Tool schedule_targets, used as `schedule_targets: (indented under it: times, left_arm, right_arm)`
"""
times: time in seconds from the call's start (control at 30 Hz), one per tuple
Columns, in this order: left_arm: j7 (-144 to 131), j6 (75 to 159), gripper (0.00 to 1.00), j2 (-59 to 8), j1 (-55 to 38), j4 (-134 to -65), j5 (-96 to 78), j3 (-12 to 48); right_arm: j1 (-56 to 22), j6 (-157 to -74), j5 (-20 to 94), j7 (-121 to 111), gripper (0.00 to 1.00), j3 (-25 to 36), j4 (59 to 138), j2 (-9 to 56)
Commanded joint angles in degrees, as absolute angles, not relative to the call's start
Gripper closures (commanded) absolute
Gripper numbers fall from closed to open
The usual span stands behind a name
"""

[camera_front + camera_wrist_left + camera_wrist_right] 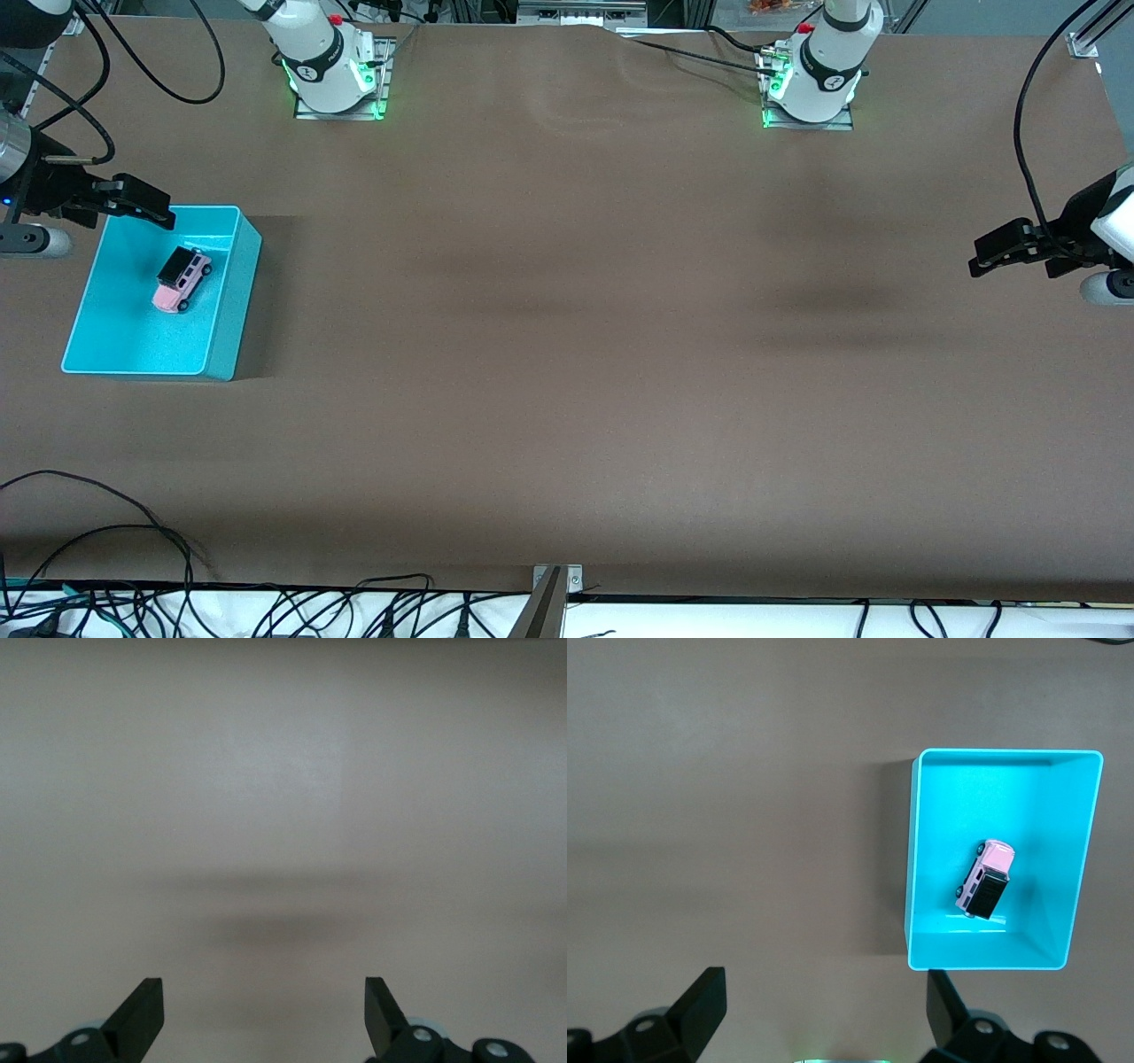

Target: Wind and store pink jeep toy

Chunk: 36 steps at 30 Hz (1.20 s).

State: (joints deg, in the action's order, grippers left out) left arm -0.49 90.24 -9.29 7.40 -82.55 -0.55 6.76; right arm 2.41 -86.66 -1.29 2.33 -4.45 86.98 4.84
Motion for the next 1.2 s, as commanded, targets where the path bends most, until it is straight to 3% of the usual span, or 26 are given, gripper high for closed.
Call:
schedule_targets:
  times: [0.0,1.17]
  left_arm:
    - [0.4,89.7,0.0,-8.7,7.8,-82.8,-2.0,6.9]
    - [0.5,89.8,0.0,-8.7,7.8,-82.7,-2.0,6.9]
  right_arm:
    - [2.1,-88.3,-1.7,3.3,0.0,-4.5,85.4,5.9]
    - [1.7,-90.2,1.5,3.5,0.0,-4.1,85.4,5.9]
